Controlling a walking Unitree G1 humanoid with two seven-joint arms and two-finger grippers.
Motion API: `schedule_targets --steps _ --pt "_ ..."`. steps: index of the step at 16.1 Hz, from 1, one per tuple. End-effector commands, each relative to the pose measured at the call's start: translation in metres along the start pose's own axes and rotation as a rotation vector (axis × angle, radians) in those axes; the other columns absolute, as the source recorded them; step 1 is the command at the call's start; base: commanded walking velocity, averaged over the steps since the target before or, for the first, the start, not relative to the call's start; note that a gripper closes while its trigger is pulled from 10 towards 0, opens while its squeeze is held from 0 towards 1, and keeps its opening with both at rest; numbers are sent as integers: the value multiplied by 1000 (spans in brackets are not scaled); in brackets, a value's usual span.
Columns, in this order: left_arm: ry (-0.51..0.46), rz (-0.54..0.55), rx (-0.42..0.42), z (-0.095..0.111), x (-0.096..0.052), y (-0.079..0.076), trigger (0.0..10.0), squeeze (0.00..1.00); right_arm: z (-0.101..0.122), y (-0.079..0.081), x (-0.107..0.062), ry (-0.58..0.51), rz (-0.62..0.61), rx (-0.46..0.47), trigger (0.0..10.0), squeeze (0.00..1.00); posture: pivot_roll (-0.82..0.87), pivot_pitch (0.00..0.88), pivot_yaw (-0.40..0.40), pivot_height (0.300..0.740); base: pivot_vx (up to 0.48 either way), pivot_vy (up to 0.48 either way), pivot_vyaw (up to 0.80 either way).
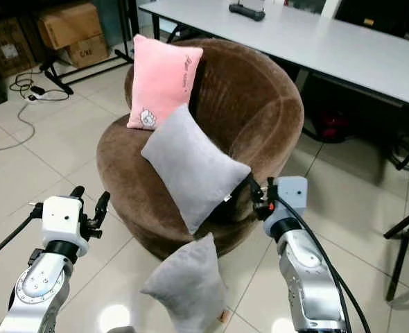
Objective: Move the pillow to the sofa from floor
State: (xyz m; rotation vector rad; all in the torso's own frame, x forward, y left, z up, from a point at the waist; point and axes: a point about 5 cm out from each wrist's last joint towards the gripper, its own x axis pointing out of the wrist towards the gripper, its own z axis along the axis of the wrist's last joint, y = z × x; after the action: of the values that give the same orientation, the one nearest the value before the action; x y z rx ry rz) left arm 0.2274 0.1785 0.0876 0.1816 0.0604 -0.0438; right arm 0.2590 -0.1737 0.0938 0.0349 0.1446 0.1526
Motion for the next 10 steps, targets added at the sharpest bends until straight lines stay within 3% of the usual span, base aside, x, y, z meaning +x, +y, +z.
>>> schedule_targets --steps 1,5,10 --pt "-16 -11 4 3 -1 -4 10000 0 0 1 1 15 21 -32 10000 0 77 0 -66 740 0 0 0" --pt "-19 -26 -12 4 1 -6 10000 0 -2 -2 -2 7 -20 -4 10000 0 74 0 -51 740 0 0 0" --pt "-15 -36 -7 6 4 -6 10000 0 -8 -7 -7 35 -51 -12 10000 0 64 0 -40 740 0 401 -800"
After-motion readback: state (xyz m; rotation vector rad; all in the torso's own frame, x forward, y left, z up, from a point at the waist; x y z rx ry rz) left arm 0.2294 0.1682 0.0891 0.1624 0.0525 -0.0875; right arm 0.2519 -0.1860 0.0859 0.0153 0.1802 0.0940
